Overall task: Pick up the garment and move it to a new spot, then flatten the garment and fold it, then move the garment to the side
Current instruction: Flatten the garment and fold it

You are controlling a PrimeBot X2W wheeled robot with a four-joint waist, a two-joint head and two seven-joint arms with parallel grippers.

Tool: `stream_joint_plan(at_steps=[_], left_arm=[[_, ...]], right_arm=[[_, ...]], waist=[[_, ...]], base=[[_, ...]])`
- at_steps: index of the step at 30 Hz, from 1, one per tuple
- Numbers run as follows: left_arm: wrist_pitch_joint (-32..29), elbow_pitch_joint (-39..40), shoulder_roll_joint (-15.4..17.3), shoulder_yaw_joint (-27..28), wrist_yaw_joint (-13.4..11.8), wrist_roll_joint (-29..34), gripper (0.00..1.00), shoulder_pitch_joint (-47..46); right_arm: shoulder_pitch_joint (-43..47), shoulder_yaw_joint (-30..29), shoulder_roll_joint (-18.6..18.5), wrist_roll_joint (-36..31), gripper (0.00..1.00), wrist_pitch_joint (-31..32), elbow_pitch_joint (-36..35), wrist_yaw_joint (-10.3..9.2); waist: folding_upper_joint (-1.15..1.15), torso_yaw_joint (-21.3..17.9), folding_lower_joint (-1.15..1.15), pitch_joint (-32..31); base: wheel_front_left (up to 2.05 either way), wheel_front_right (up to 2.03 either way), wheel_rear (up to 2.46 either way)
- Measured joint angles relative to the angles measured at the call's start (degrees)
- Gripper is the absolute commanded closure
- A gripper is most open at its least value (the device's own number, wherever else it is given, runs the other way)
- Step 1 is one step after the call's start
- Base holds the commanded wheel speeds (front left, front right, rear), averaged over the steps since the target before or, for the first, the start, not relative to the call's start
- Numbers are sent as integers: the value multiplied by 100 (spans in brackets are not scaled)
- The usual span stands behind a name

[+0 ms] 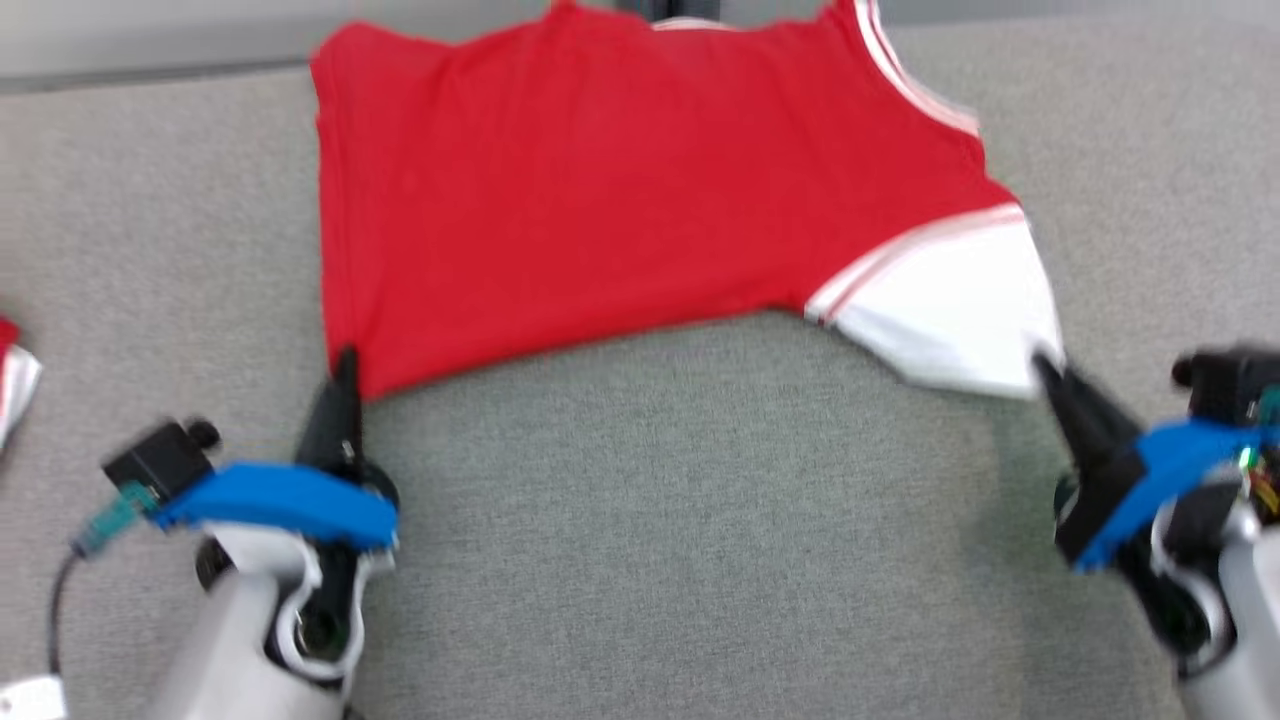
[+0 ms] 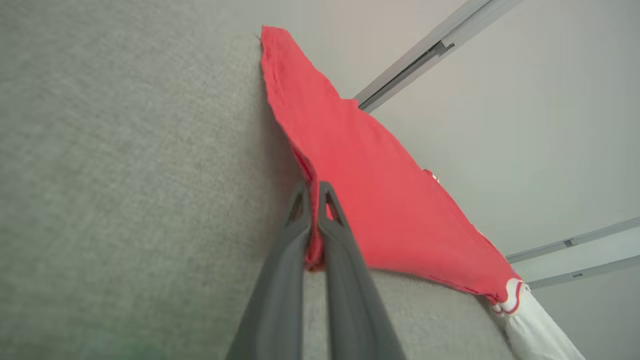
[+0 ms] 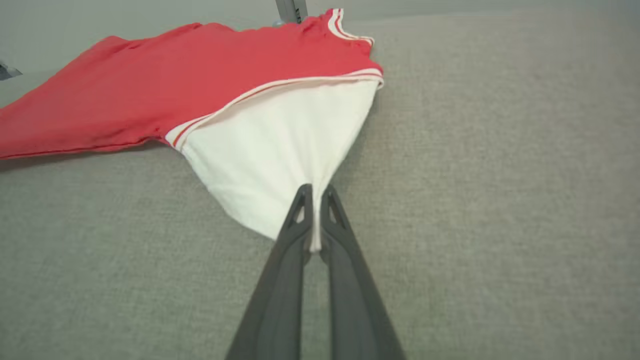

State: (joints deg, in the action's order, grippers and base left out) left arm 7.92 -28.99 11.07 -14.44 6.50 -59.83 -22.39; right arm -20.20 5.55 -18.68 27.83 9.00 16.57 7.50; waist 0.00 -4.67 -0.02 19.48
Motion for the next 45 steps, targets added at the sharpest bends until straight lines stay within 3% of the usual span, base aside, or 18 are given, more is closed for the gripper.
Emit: stream_joint_plan(at_steps=[6, 12, 21, 27, 33, 36, 45], left_arm=[[-178, 443, 169, -311, -336, 296, 100, 828], [-578, 1047, 519, -409, -780, 396, 100, 1480], [-1629, 2091, 1339, -675, -1536, 679, 100, 2194], [-2329, 2877, 1918, -839, -1855, 872, 100, 2375], [-3140, 3388, 2247, -1003, -1764, 746, 100, 2198], [-3604, 3496, 2514, -1089, -1756, 835, 100, 1861], [-4840, 3651, 2441, -851, -1690, -305, 100, 1078]], right_arm=[[1533, -735, 603, -276, 100, 1393, -1601, -1], [2603, -1067, 1245, -522, 100, 2751, -3004, -1], [3554, -1230, 1550, -350, 100, 4205, -3990, -1], [3682, -1352, 1572, -233, 100, 4333, -4273, -1], [3075, -1236, 1570, -483, 100, 4211, -4390, -1], [2574, -1070, 1349, -506, 100, 4295, -4344, -1], [890, -643, 504, -37, 100, 4357, -3687, -1]], waist=[[0, 32, 1, -421], [0, 17, 1, -674], [0, 10, 1, -797], [0, 26, 2, -766], [0, 42, 2, -712], [0, 11, 2, -648], [0, -65, 2, -450]], base=[[0, 0, 0], [0, 0, 0], [0, 0, 0], [0, 0, 0], [0, 0, 0], [0, 0, 0], [0, 0, 0]])
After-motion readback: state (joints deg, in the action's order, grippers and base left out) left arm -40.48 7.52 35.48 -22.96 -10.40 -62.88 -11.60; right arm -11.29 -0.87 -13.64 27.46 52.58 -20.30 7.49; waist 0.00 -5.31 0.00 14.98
